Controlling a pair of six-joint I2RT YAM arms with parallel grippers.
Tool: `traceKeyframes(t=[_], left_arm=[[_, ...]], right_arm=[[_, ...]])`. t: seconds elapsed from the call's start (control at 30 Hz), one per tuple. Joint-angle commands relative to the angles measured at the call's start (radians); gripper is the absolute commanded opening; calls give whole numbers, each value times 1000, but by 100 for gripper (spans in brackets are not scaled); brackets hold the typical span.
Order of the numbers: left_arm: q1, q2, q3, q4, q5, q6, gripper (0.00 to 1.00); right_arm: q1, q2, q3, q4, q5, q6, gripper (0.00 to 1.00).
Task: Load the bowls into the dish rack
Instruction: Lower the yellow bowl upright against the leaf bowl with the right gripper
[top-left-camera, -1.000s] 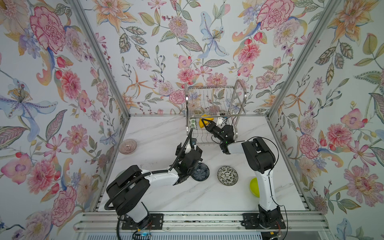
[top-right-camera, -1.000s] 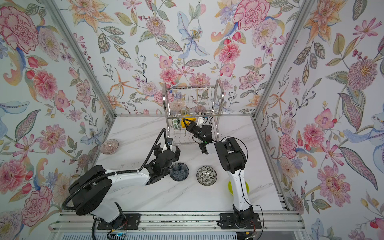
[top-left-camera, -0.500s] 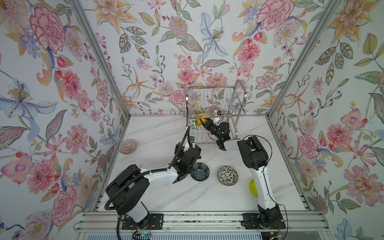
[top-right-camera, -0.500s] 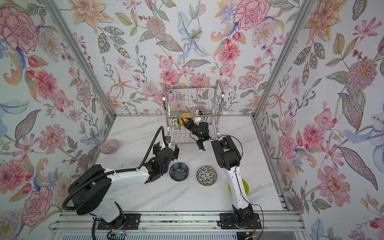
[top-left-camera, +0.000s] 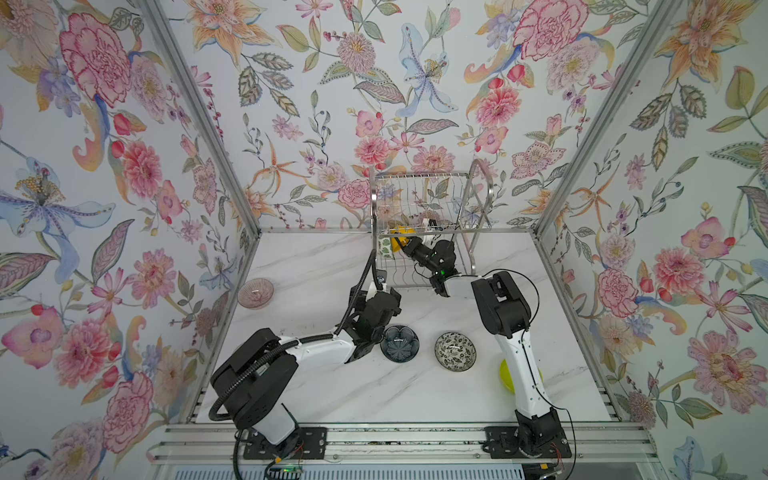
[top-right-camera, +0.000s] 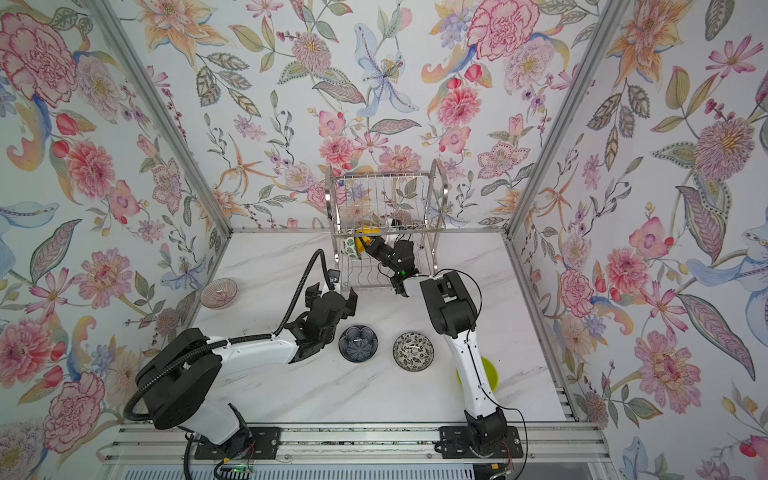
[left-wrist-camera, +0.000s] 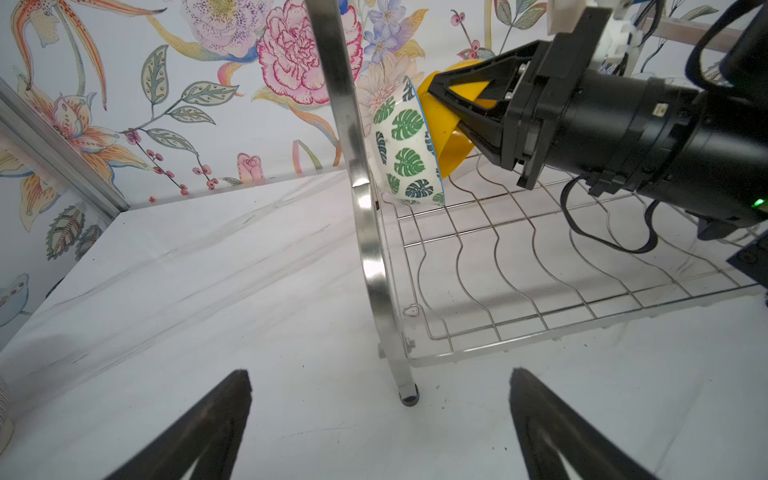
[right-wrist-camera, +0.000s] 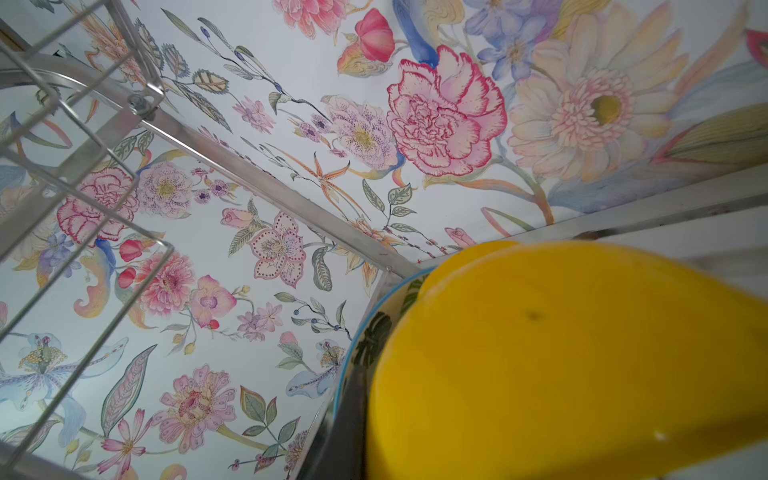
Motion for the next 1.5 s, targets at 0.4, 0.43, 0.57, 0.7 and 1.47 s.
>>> traceKeyframes(t=[0.4,0.43,0.57,0.7,1.47], left_arm=[[22,-7,27,-18,37,-40,99],[22,-7,26,-15,44,-35,99],[22,-7,31,0,81,-16,99],[23,-9,34,4,108,-12,99],[25,-3,40,-15,102,-26,99]], right_arm=[[-8,48,66,-70,-101,-47,0],[-11,44,60,-69,-104,-47,0],[-16,33,42,-70,-110,-48,0],[-24,22,38,-84,-115,-55,0],[-45,2,31,-184,-167,-124,13]])
